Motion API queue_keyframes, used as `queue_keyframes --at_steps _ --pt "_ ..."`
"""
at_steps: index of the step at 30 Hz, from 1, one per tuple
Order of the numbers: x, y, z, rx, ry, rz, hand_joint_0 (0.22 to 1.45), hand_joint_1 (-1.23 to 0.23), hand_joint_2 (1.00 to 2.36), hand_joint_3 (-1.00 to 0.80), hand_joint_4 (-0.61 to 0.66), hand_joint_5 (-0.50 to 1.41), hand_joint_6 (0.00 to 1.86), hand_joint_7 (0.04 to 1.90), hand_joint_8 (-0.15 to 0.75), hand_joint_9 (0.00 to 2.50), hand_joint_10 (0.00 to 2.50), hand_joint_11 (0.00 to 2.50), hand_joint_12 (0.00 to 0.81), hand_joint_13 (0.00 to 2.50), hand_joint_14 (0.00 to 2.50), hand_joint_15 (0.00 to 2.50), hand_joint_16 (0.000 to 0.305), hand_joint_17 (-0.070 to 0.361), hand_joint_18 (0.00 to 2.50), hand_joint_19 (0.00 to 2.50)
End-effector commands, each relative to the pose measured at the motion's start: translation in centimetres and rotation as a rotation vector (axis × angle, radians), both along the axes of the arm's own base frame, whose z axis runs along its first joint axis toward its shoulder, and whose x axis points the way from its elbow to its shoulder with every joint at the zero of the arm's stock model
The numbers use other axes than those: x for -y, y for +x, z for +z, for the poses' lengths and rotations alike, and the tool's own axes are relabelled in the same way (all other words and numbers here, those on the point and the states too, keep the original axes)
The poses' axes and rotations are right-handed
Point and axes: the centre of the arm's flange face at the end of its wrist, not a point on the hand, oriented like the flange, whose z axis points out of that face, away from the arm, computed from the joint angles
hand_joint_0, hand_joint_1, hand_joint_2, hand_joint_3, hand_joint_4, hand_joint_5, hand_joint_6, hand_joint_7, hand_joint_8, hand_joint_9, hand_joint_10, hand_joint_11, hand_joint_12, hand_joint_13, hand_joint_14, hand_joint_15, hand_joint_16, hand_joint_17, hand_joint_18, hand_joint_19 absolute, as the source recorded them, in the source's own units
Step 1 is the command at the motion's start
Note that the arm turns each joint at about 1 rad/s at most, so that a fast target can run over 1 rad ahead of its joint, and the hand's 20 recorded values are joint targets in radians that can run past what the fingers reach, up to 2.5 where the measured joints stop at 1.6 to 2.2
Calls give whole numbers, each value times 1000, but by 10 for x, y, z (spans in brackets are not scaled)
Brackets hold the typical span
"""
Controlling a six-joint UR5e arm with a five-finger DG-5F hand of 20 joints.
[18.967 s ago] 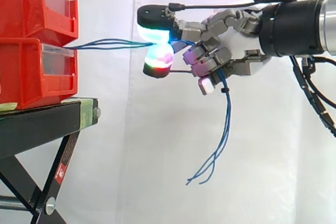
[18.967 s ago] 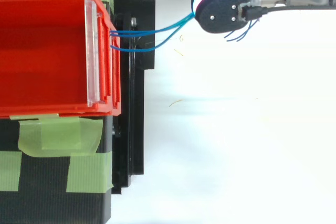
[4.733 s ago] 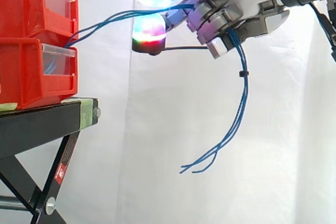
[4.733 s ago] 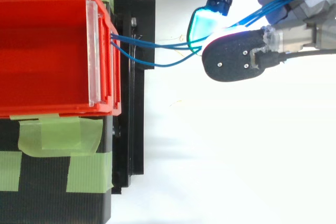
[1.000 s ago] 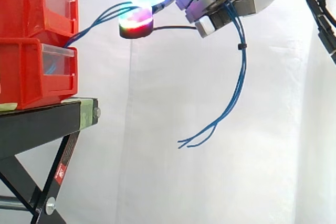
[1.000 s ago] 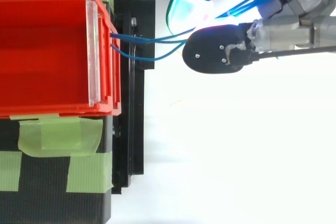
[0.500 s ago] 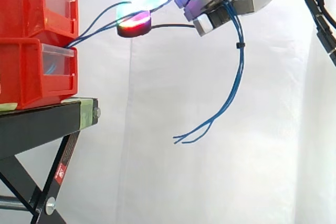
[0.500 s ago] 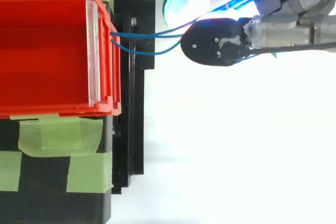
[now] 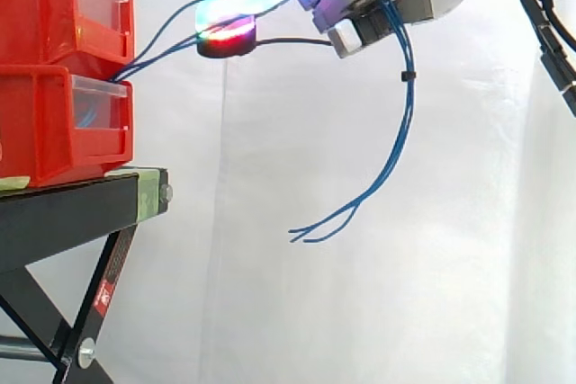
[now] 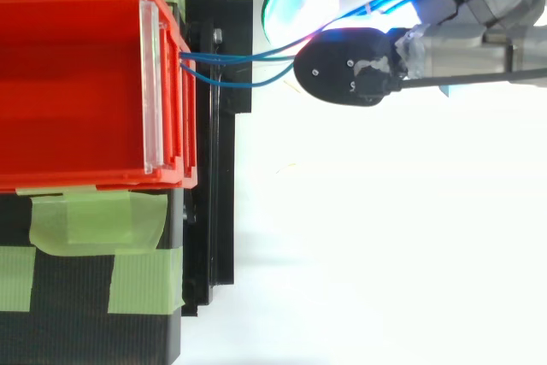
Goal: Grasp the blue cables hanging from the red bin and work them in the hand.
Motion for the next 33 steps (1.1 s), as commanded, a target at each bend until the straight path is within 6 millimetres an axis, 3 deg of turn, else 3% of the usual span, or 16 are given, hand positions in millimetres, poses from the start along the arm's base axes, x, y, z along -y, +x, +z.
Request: queue_keyframes --at_steps 1,33 --pt "0 1 1 23 32 -2 1083 -642 1192 391 291 346 6 1241 486 1061 2500 2500 718 1729 2500 1878 221 166 2190 561" --pt "-7 0 2 250 447 -30 1104 -655 1144 393 286 337 5 1252 486 1061 2500 2500 718 1729 2500 1878 221 166 2190 561"
